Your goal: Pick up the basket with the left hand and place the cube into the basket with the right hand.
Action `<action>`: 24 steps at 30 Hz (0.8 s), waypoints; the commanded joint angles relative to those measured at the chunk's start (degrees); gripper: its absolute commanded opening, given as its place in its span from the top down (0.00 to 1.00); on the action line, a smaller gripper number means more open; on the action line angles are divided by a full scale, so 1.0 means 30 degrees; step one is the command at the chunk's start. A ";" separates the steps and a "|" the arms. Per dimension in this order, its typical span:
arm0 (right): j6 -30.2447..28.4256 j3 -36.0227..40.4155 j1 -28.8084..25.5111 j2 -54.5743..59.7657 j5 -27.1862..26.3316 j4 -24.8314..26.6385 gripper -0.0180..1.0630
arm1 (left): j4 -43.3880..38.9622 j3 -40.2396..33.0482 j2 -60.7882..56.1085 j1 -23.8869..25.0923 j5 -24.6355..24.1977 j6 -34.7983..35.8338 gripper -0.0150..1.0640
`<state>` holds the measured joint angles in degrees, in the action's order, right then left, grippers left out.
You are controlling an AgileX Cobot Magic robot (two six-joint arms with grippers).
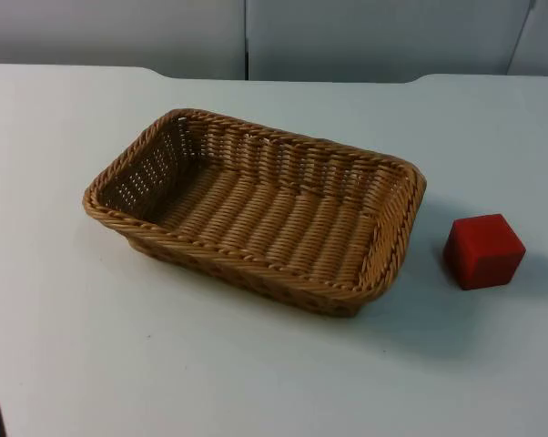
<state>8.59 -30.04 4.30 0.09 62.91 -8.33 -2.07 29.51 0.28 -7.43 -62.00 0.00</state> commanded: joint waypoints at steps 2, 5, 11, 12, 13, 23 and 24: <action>0.0029 0.0030 0.0071 -0.0030 -0.0197 -0.0155 0.98 | 0.0477 -0.0045 -0.0093 -0.0047 0.0082 0.0163 0.99; 0.0029 0.0030 0.0071 -0.0030 -0.0197 -0.0155 0.98 | 0.1932 0.0141 -0.0093 -0.0047 0.0413 0.0299 0.99; 0.0029 0.0030 0.0071 -0.0030 -0.0197 -0.0155 0.98 | 1.3339 0.1140 0.4892 -0.0047 0.2913 -0.4169 0.99; 0.0029 0.0030 0.0071 -0.0030 -0.0197 -0.0155 0.98 | 1.4506 0.1374 0.6791 -0.0047 0.2589 -0.5546 0.99; 0.0029 0.0030 0.0071 -0.0030 -0.0197 -0.0155 0.98 | 1.5254 0.1681 0.8828 -0.0047 0.2376 -0.6545 0.99; 0.0029 0.0030 0.0071 -0.0030 -0.0197 -0.0155 0.98 | 1.5538 0.7096 2.3316 -0.0080 0.1908 -1.0235 0.98; 0.0029 0.0030 0.0071 -0.0030 -0.0197 -0.0155 0.98 | 1.5538 0.8036 2.4480 -0.0119 0.1721 -1.0229 0.97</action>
<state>8.59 -30.04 4.30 0.09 62.91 -8.33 43.73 49.72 68.23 -7.43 -55.89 -29.63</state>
